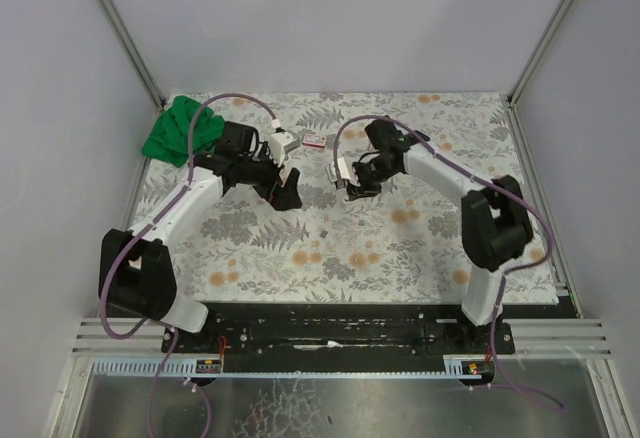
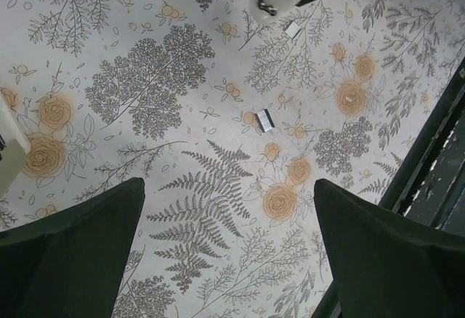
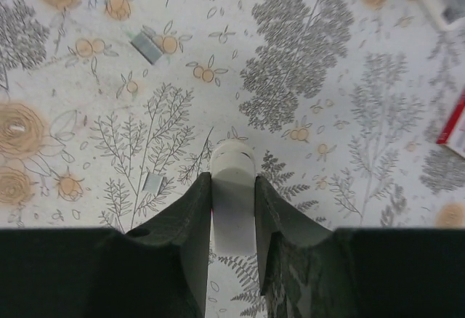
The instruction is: Unload the staples from the stapler
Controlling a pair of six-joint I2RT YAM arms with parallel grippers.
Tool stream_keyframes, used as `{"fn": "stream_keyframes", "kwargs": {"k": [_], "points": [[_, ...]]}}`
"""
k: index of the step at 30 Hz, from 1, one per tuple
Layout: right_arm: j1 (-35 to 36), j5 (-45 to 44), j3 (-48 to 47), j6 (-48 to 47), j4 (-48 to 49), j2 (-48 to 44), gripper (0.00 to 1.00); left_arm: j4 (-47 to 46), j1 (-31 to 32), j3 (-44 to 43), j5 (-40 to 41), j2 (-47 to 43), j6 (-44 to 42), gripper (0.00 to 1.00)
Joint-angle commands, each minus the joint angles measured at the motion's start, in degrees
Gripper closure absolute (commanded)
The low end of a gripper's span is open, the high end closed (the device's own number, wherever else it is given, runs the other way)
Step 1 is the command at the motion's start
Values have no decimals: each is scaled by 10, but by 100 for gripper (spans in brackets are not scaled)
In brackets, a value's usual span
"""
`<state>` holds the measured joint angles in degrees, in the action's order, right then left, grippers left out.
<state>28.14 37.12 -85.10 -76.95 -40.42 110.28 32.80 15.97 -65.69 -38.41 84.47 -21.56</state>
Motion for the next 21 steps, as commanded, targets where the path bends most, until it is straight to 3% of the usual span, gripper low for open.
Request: {"fn": "stream_keyframes", "kwargs": {"k": [1, 9, 21], "points": [[6, 61, 66, 121, 131, -104, 92, -52, 3, -47, -4, 27, 73, 0], [6, 121, 221, 307, 351, -244, 96, -50, 17, -132, -126, 107, 154, 0], [-15, 195, 258, 425, 439, -286, 97, -74, 33, -141, -206, 167, 205, 8]]}}
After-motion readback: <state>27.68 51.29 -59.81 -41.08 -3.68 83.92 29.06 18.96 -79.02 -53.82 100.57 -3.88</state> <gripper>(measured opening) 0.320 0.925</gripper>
